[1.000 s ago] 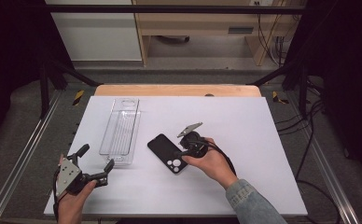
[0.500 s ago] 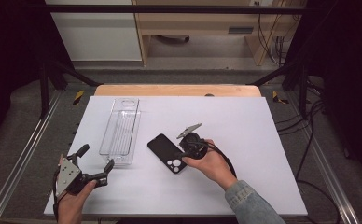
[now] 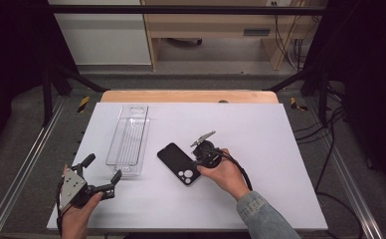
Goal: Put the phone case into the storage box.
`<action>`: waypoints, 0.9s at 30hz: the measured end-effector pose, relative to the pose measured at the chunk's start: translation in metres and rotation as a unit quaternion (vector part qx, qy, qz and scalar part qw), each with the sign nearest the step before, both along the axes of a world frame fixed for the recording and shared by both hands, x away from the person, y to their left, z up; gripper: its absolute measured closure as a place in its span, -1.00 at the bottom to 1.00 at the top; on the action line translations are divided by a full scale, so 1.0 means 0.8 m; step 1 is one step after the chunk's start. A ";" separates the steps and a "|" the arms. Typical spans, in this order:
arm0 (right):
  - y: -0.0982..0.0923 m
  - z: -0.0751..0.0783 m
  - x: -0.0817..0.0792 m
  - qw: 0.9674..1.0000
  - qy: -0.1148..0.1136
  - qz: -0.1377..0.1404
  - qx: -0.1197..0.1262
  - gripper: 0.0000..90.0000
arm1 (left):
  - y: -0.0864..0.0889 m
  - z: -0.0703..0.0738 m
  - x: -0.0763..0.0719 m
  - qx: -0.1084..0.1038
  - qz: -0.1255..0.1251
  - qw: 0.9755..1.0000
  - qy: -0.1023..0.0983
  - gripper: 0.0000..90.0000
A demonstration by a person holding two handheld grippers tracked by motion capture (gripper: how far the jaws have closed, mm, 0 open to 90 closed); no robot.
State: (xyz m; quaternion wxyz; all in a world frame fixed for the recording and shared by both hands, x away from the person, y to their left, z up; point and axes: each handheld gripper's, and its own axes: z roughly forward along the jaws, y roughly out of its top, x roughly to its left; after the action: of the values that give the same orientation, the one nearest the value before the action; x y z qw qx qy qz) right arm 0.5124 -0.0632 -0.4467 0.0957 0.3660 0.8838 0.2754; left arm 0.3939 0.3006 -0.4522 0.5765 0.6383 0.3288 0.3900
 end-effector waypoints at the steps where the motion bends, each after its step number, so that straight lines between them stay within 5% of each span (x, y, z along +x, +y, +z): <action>1: 0.000 0.000 0.000 1.000 0.000 0.000 0.000 0.60 | 0.000 0.000 0.000 0.000 0.000 1.000 0.000 -1.00; 27: -0.005 -0.013 0.006 1.000 0.025 -0.003 0.001 0.80 | -0.002 -0.001 0.001 0.001 -0.004 1.000 0.001 -1.00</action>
State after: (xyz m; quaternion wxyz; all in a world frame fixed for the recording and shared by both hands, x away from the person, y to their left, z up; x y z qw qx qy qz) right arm 0.5175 -0.0676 -0.4568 0.0735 0.3756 0.8845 0.2668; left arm 0.3944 0.2987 -0.4527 0.5769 0.6406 0.3266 0.3875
